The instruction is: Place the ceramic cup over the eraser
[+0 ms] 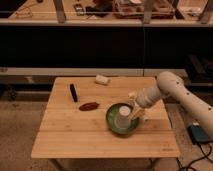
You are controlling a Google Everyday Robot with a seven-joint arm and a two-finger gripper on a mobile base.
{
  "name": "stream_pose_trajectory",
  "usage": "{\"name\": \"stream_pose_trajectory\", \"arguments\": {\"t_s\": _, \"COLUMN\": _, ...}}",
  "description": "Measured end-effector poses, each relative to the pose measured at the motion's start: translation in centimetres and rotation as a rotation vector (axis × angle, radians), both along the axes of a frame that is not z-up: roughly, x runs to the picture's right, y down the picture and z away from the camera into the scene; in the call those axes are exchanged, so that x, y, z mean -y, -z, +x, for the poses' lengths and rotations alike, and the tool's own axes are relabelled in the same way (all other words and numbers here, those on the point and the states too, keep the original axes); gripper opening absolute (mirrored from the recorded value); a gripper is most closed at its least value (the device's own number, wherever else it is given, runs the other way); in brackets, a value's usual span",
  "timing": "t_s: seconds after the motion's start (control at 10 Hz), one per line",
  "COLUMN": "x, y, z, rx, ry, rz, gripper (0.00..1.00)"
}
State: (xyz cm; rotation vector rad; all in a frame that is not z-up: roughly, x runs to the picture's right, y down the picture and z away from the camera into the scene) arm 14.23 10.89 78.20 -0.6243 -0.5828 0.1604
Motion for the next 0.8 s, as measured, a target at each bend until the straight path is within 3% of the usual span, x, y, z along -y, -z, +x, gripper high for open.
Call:
{"name": "stream_pose_trajectory", "arguments": {"t_s": 0.2, "x": -0.5, "y": -1.4, "z": -0.4, "rx": -0.033, "ry": 0.012, "rz": 0.006, "gripper": 0.65}}
{"name": "stream_pose_trajectory", "arguments": {"t_s": 0.8, "x": -2.9, "y": -1.6, "z": -2.6, "rx": -0.022, "ry": 0.097, "rz": -0.034, "gripper": 0.61}}
